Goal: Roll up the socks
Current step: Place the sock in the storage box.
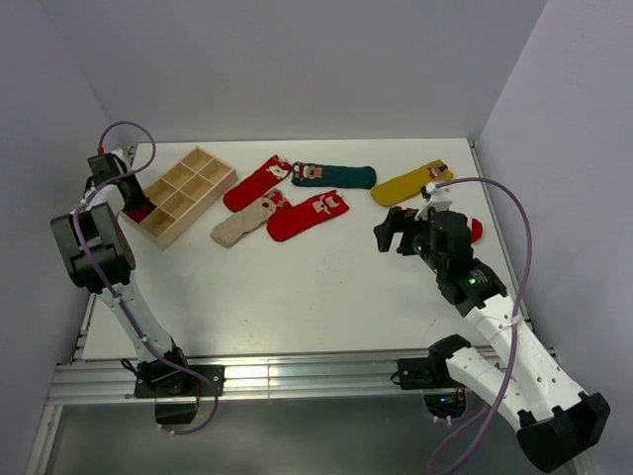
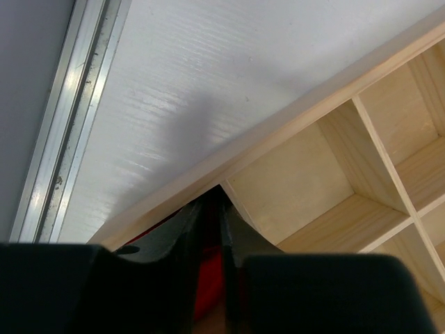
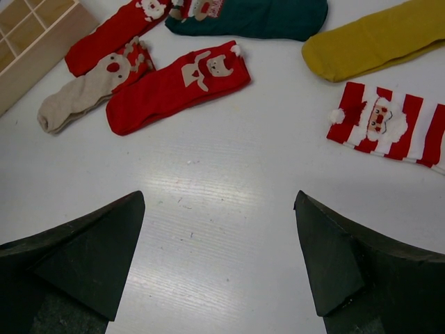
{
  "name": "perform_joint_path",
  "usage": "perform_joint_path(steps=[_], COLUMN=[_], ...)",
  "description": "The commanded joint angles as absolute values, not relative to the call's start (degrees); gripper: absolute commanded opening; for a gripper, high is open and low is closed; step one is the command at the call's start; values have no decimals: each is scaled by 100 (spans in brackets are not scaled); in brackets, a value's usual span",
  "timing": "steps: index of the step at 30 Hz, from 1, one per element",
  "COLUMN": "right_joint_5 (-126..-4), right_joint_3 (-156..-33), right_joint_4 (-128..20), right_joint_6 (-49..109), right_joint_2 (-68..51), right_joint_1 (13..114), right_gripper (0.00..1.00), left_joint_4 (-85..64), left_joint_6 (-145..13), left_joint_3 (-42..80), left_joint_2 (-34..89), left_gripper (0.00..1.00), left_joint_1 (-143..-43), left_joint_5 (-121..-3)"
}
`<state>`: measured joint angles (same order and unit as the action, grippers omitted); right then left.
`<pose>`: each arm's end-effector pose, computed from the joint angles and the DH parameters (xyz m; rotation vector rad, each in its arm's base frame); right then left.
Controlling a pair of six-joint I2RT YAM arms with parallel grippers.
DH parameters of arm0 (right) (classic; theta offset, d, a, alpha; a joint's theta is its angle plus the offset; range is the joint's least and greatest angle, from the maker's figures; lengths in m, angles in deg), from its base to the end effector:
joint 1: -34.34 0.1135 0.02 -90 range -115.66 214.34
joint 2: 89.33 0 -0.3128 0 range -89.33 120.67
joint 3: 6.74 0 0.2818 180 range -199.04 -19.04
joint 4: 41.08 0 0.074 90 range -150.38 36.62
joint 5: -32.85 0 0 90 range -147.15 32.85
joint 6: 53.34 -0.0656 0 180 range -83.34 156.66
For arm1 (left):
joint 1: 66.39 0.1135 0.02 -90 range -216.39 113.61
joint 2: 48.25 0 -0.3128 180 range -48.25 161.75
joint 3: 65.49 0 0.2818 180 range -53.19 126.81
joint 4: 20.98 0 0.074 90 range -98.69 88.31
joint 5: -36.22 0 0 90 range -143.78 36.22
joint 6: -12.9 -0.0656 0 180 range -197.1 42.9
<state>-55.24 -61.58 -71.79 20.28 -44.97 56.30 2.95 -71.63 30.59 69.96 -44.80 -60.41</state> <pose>0.1904 0.0744 0.3352 -0.0721 1.9446 0.4149 0.4914 0.1863 0.1828 -0.5000 2.3144 -0.0019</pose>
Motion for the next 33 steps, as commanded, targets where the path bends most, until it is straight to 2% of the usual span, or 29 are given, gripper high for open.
perform_joint_path(steps=[1, 2, 6, 20, 27, 33], right_joint_5=[-5513, -5513, -5513, -5724, -6224, -6033], right_joint_3=[-6105, -6114, -6122, -6263, -6403, -6535], right_joint_4=[-7025, -7016, -7051, -7096, -7148, -7227], right_joint_6=[2093, 2093, 2084, 2049, 1873, 1426], right_joint_2=[-4626, -4644, -4714, -5048, -4864, -4539], right_joint_1=[5614, 5605, 5614, 5605, 5614, 5614], right_gripper=[95, 95, 95, 95, 95, 93], left_joint_4=[925, 916, 968, 793, 687, 388], left_joint_6=[-7157, -7139, -7122, -6481, -5417, -4618], left_joint_3=[2995, 3004, 3127, 2811, 2214, 863], left_joint_2=[7111, 7024, 6515, 4941, 3826, 2718], left_gripper=[25, 33, 45, 60, 73, 87], left_joint_1=[-4450, -4450, -4459, -4661, -5547, -6445], left_joint_5=[-6002, -5976, -5800, -6080, -5984, -6063])
